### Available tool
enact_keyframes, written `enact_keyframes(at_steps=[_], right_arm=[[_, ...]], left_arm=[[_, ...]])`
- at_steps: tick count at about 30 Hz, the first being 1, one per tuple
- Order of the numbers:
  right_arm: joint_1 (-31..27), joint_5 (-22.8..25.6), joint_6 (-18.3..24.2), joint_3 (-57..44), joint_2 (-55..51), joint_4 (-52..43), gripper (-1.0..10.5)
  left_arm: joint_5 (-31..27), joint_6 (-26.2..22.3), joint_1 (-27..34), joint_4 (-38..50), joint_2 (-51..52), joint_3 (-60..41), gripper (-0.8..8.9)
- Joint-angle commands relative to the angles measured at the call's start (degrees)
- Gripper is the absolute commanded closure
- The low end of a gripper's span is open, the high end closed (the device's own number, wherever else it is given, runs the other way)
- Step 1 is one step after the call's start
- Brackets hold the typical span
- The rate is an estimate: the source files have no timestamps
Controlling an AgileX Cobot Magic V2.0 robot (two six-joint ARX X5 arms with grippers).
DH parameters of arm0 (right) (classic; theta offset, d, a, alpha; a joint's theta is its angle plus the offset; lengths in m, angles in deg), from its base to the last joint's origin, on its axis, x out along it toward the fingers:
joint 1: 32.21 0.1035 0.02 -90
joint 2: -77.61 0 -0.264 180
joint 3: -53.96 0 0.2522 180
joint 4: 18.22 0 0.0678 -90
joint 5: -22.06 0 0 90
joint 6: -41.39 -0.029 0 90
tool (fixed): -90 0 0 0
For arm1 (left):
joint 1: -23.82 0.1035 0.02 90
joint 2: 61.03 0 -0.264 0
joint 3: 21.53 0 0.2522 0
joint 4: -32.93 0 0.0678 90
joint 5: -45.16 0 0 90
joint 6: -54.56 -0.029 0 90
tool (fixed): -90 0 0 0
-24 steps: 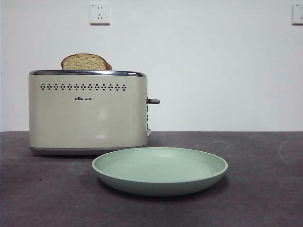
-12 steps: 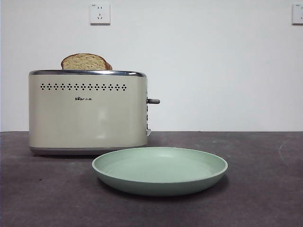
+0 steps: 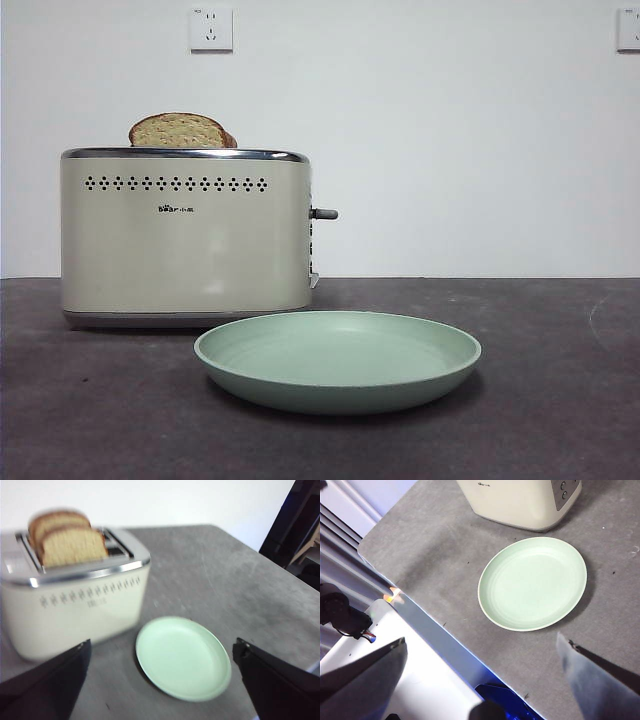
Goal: Take the bread from the toaster,put the bread on the plate,put the plate on the table
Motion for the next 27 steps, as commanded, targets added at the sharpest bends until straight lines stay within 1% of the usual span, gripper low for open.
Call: enact_keyframes(at_steps=[1, 7, 11, 18, 22, 24, 27], right_arm=[[0.13, -0.02, 0.37, -0.13, 0.35, -0.15, 4.4], [0.13, -0.02, 0.37, -0.13, 1.31, -0.15, 4.4], [0.13, 0.00, 0.39, -0.13, 2.12, -0.15, 4.4], [0.13, 0.00, 0.39, -0.13, 3.43, -0.15, 4.4], [0.13, 0.00, 0.37, -0.13, 4.33, -0.11, 4.4], [0.13, 0.00, 0.37, -0.13, 4.59, -0.09, 4.4], [0.13, -0.02, 0.37, -0.13, 4.96, -0.09, 4.4]], left_arm=[[-0.13, -2.32, -0.20, 5.79, -2.73, -0.04, 3.45], [0.13, -5.97, -0.22, 19.19, -13.68, 0.15, 3.45], [0.04, -8.17, -0.28, 27.15, -23.54, 0.83, 3.45], [-0.13, -10.71, -1.73, 41.20, -38.99, 2.43, 3.45], [-1.53, -13.40, -3.19, 43.93, -46.10, 5.64, 3.45], [-2.78, -15.10, -4.09, 44.00, -49.59, 8.09, 3.45], [-3.04, -16.55, -5.18, 43.76, -53.79, 11.06, 3.46]])
